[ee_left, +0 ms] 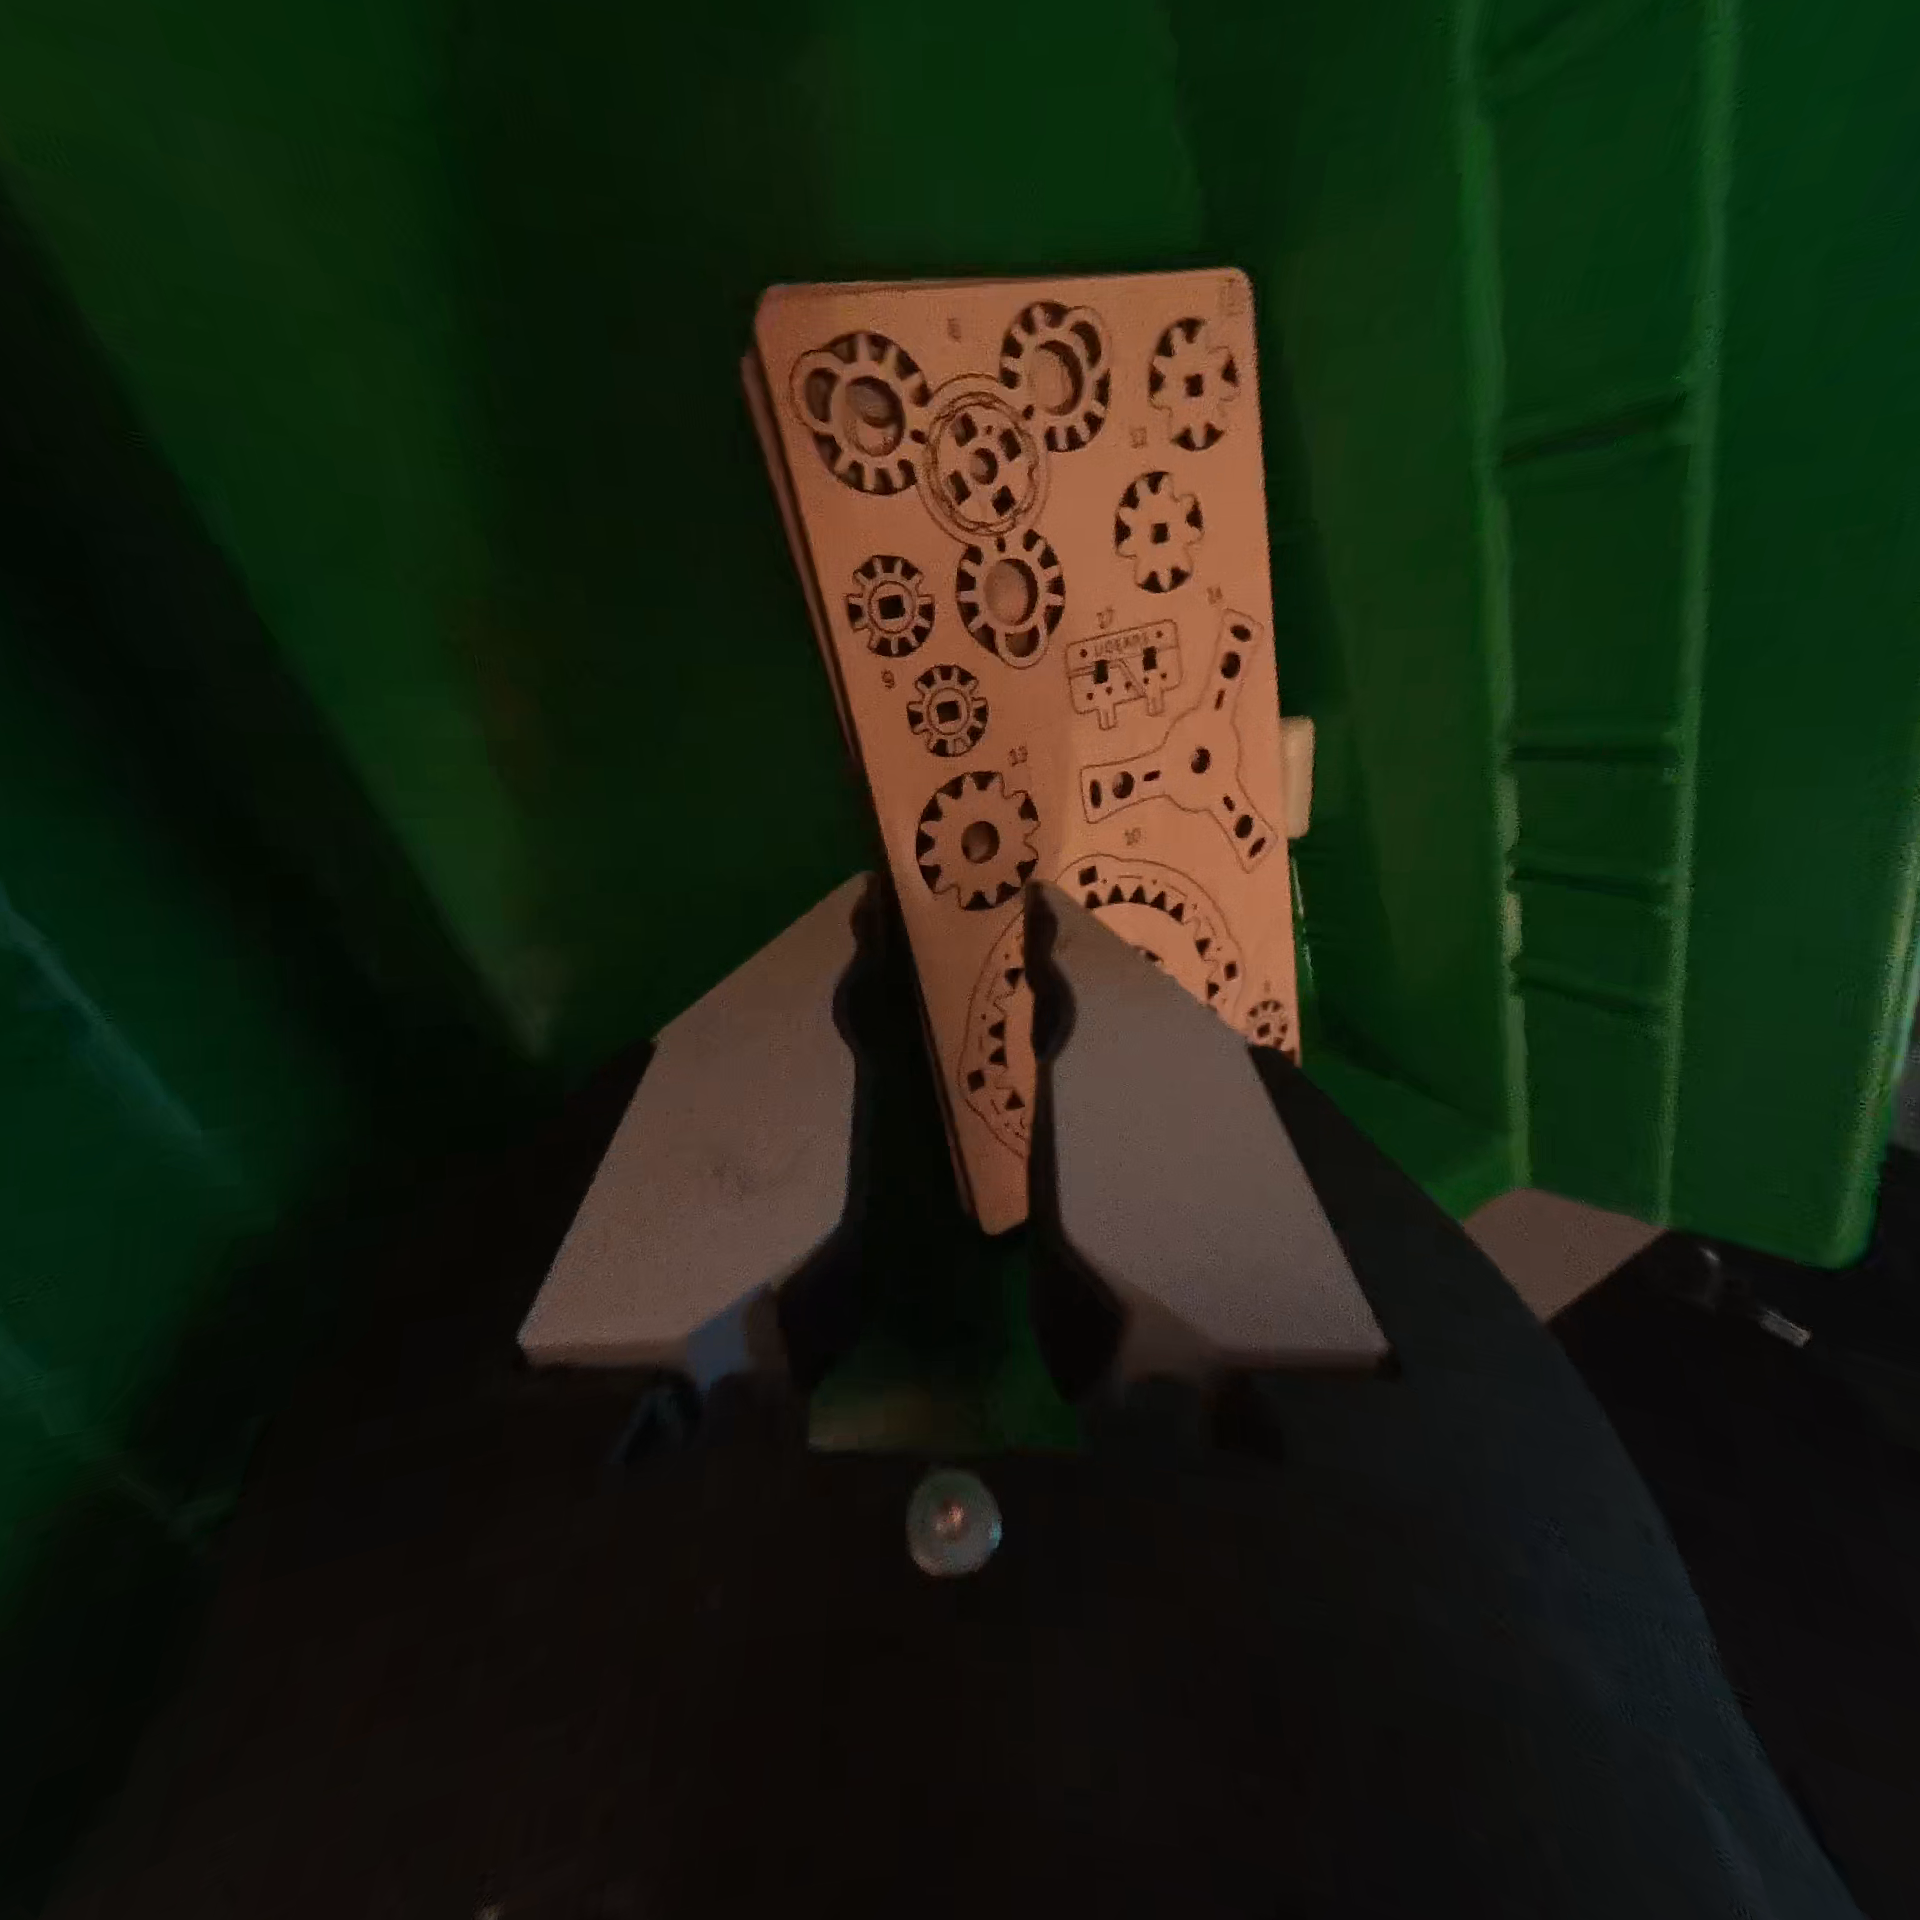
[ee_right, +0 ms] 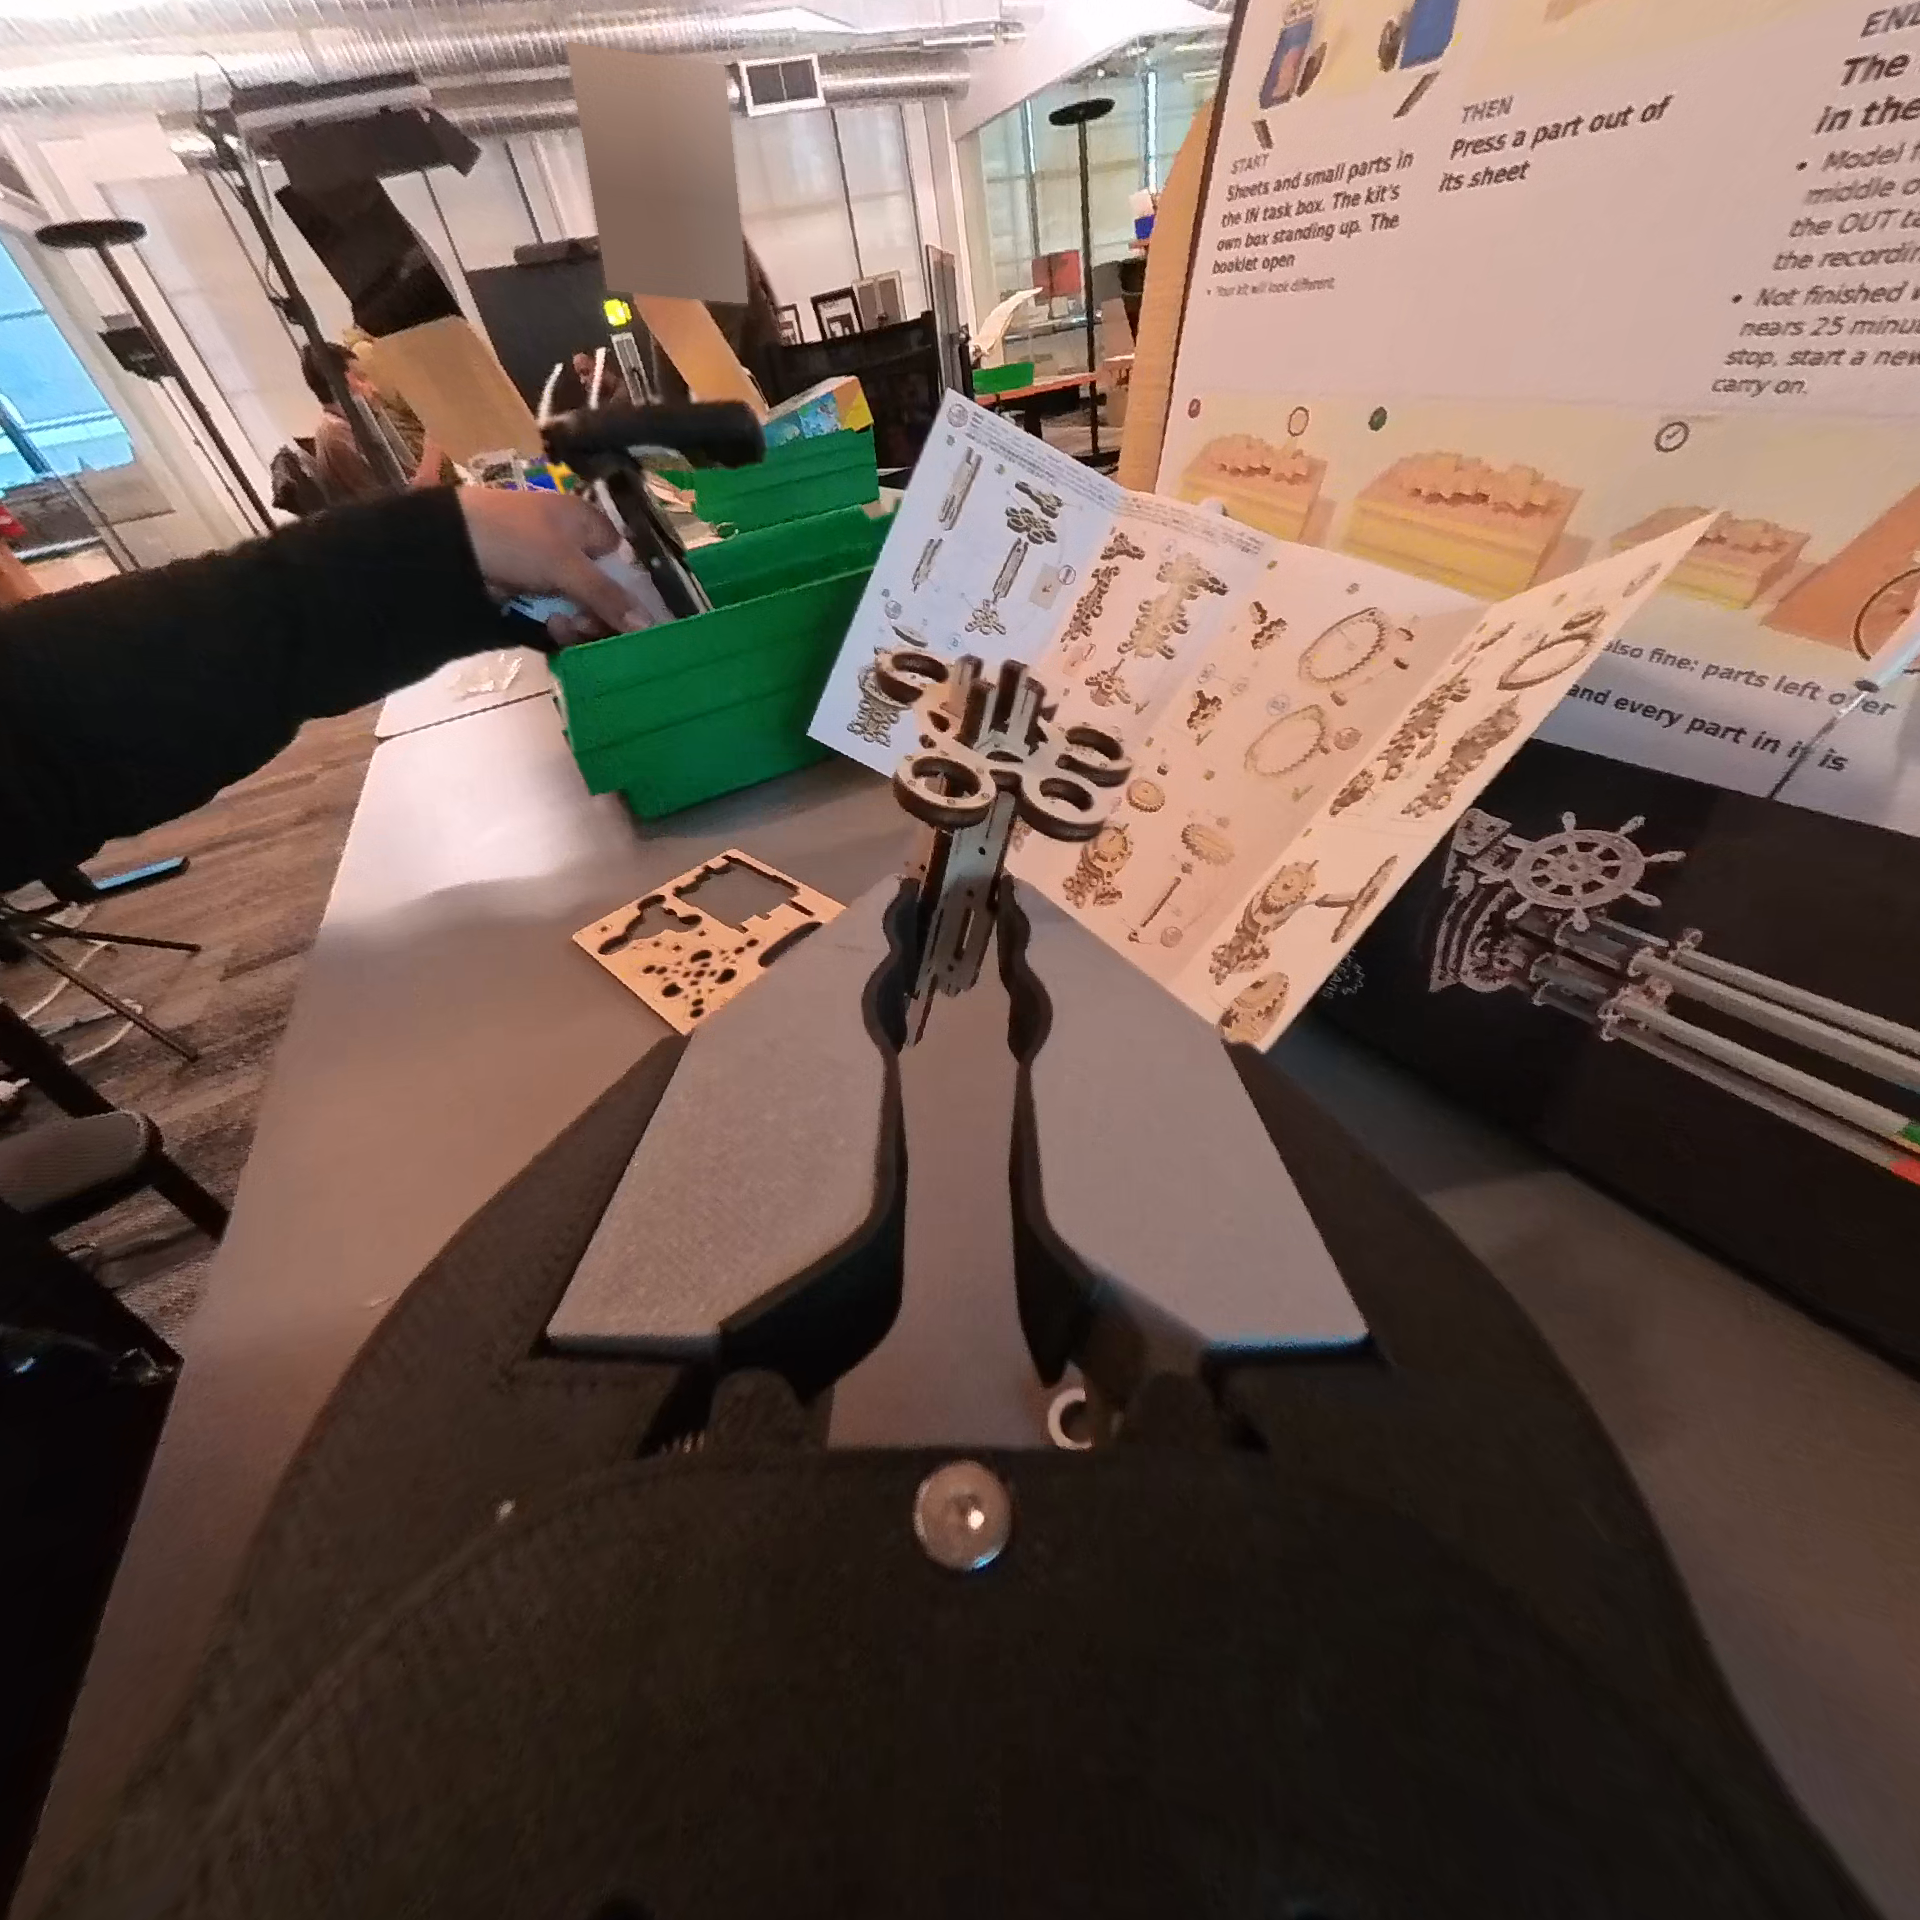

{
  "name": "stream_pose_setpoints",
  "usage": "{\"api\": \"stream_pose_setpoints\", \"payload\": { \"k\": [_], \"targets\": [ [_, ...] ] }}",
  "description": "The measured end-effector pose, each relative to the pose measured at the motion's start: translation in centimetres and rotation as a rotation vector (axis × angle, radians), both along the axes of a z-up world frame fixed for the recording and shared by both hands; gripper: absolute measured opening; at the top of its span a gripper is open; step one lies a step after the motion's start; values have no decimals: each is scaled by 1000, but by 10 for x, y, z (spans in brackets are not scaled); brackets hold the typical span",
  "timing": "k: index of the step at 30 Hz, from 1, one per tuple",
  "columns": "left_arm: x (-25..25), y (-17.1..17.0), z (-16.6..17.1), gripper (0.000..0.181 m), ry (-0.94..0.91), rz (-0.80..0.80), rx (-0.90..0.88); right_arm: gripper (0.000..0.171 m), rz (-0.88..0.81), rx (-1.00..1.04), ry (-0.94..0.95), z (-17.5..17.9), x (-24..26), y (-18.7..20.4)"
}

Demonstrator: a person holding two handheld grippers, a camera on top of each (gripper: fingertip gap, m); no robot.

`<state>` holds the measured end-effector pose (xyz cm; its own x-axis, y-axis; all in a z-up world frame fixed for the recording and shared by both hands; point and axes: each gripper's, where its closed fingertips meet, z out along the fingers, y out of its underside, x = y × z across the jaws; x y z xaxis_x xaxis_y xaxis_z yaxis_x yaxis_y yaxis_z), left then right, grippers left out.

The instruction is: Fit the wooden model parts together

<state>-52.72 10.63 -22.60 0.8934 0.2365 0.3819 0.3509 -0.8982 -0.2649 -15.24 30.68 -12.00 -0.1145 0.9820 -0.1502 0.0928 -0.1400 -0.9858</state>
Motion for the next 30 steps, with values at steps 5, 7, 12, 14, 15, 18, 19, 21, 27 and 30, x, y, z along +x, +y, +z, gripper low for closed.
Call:
{"api": "stream_pose_setpoints", "payload": {
  "k": [5, 7, 12, 14, 15, 18, 19, 21, 27, 30],
  "targets": [
    [22, 9, 6, 18, -72, -59, 26, 11, 7, 9, 9, 3, 1, -3],
    [33, 16, 15, 13, -116, -82, 71, 11, 6, 10, 18, 6, 2, -3],
    [59, 26, 30, 9, -209, -157, 142, 11, 8, -7, 42, 11, 4, -2],
    [63, 27, 28, 9, -200, -187, 135, 11, 9, -10, 49, 13, 5, -2],
    [64, 29, 30, 9, -199, -193, 147, 11, 9, -10, 52, 14, 5, -2],
    [67, 36, 51, 6, -231, -195, 238, 11, 9, -9, 58, 15, 7, -3],
    [66, 37, 58, 5, -232, -191, 262, 11, 10, -12, 58, 16, 7, -3],
    [56, 39, 66, 5, -176, -169, 281, 11, 11, -15, 59, 16, 7, -2],
    [25, 49, 107, 5, -36, -73, 429, 11, 10, -15, 58, 15, 8, -2],
    [14, 53, 124, 5, 50, -43, 482, 11, 8, -15, 52, 14, 7, -1]
  ]
}}
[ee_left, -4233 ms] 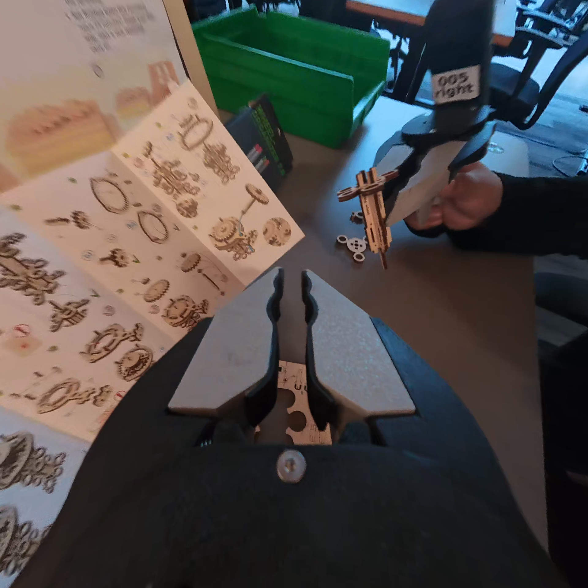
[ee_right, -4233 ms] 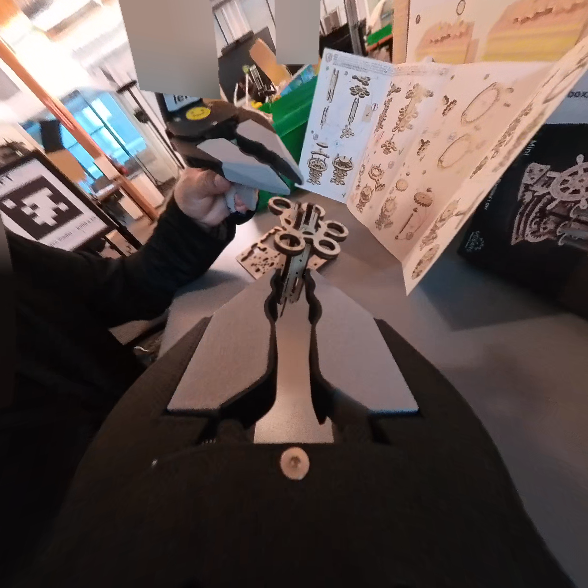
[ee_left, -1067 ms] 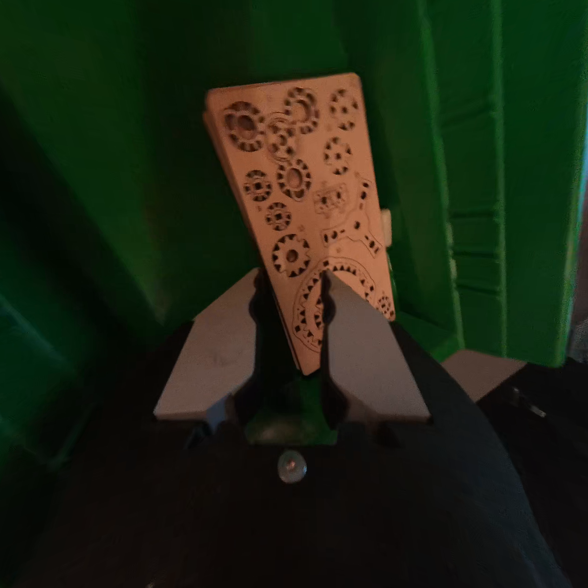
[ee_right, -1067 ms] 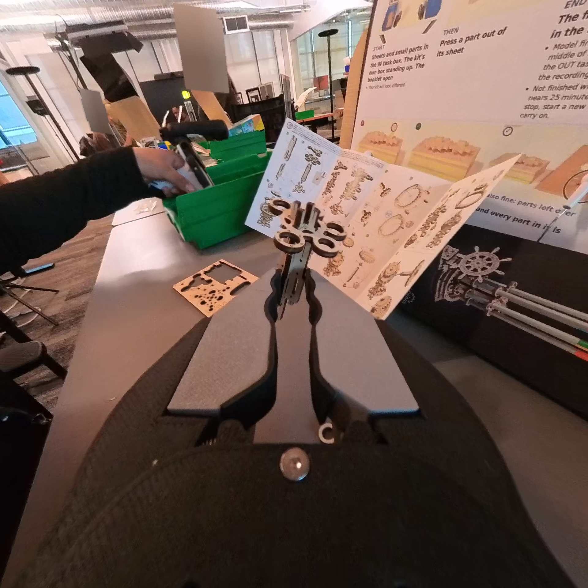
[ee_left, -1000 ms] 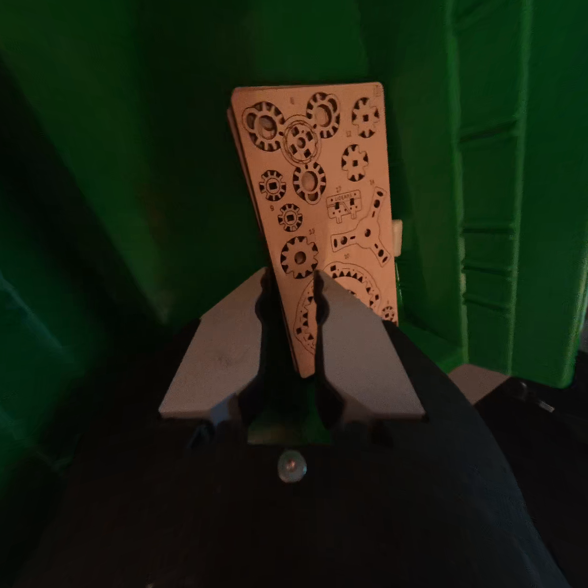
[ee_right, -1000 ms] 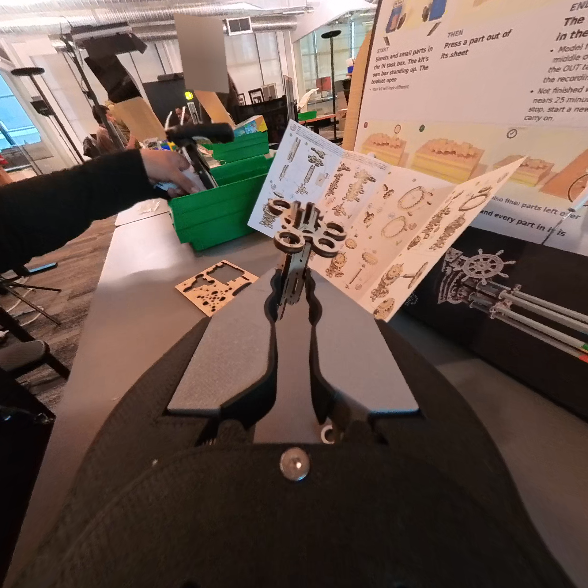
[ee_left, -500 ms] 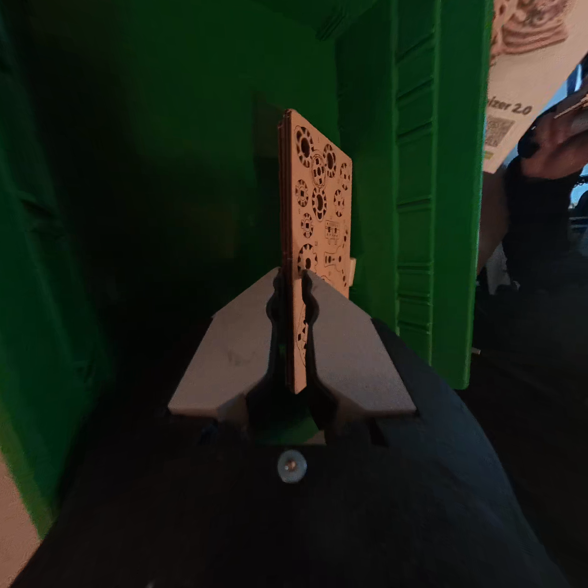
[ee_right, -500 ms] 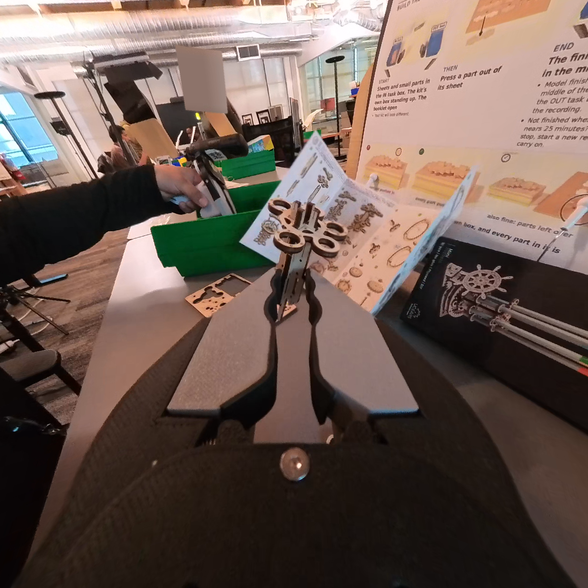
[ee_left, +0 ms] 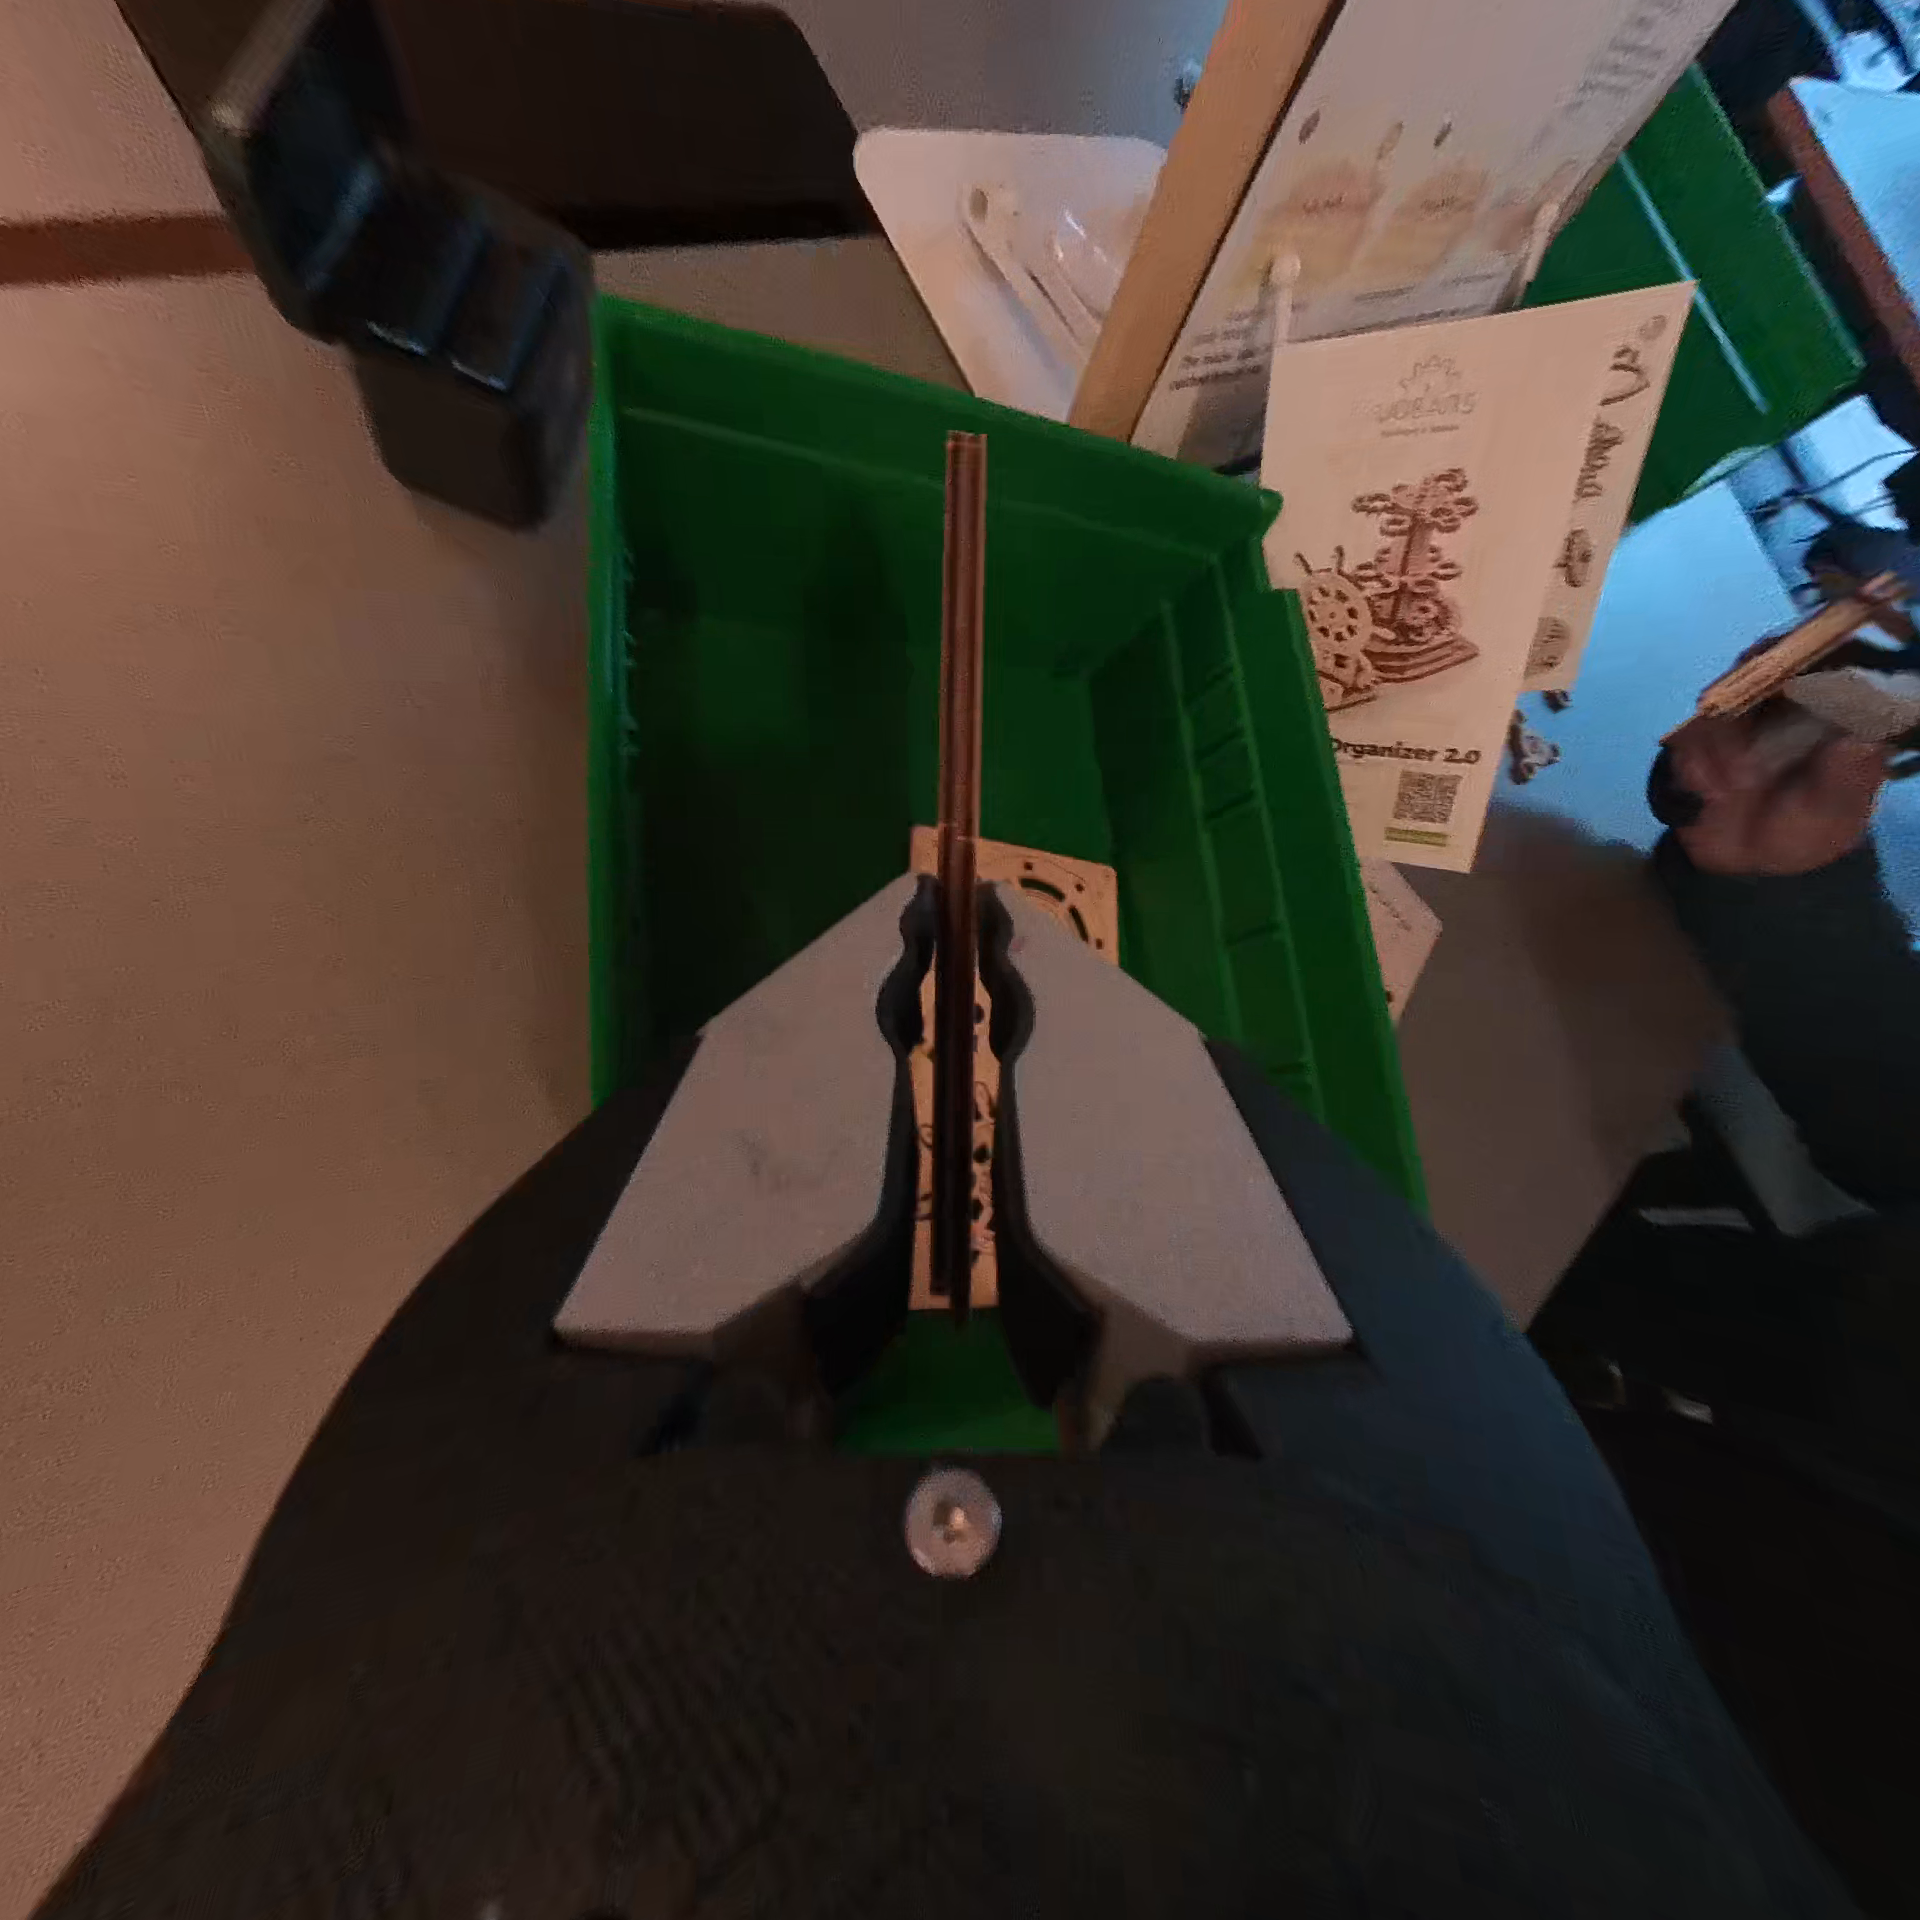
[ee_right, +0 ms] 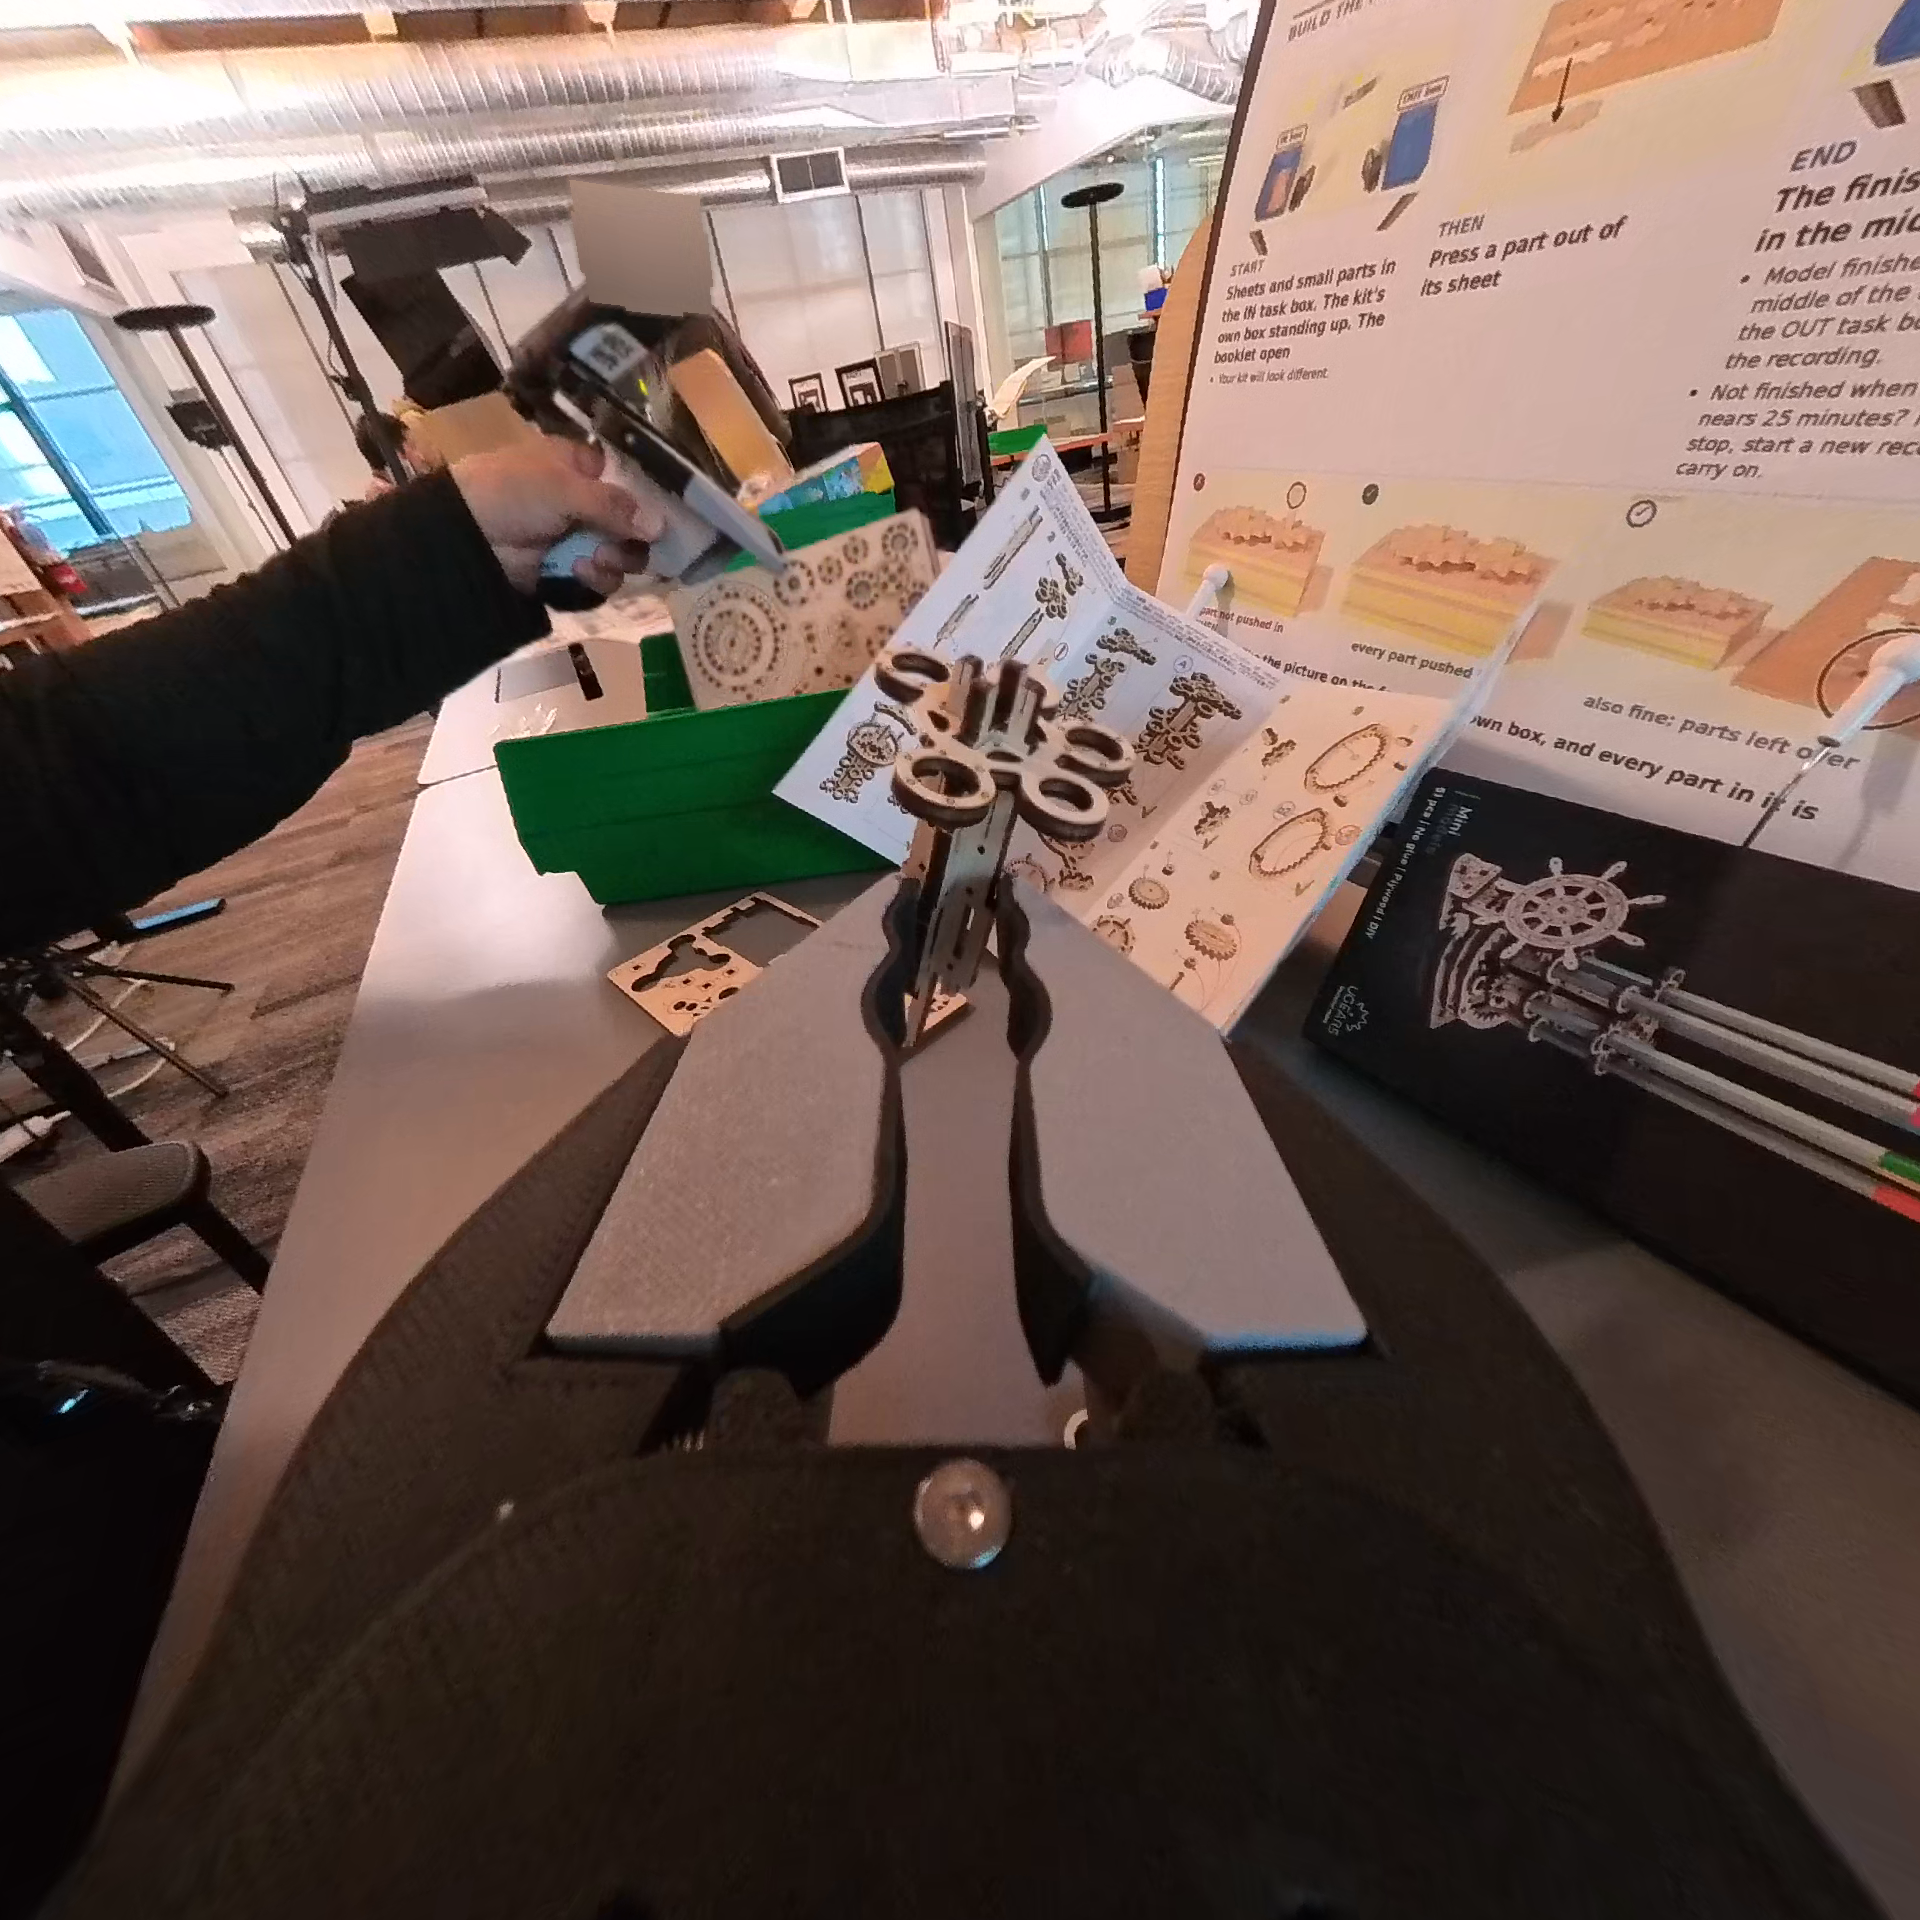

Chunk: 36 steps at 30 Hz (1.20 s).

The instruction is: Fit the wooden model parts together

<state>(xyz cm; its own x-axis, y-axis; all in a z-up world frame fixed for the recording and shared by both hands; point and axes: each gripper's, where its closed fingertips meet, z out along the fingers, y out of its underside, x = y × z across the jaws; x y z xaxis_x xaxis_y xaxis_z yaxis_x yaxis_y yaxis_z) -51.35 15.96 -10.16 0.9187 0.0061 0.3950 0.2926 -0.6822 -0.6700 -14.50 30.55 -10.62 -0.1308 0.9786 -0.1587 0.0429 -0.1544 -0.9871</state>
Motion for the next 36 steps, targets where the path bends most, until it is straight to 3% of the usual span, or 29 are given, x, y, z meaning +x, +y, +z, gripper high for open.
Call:
{"api": "stream_pose_setpoints", "payload": {
  "k": [11, 17, 22, 27, 29, 32, 33, 36],
  "targets": [
    [-5, 1, -47, 6, 355, -57, -186, 11, -17, 8, -31, -9, -3, 5],
    [29, 3, -50, 10, 95, -153, -191, 11, -21, 10, -45, -12, -5, 7],
    [32, 5, -50, 10, 97, -142, -167, 11, -14, 12, -37, -9, -4, 5],
    [54, 3, -60, 30, 8, -187, -212, 11, -8, 20, -22, -4, -2, 2],
    [65, 4, -61, 27, -18, -233, -211, 11, -7, 25, -17, -3, -1, 0],
    [115, -4, -32, 16, -294, -447, -100, 11, -13, 43, -12, 0, 1, -1],
    [117, -3, -27, 15, -335, -438, -87, 11, -16, 47, -11, 0, 2, -1],
    [82, 0, -47, 19, -116, -291, -167, 11, -16, 46, -6, 1, 2, -1]
  ]
}}
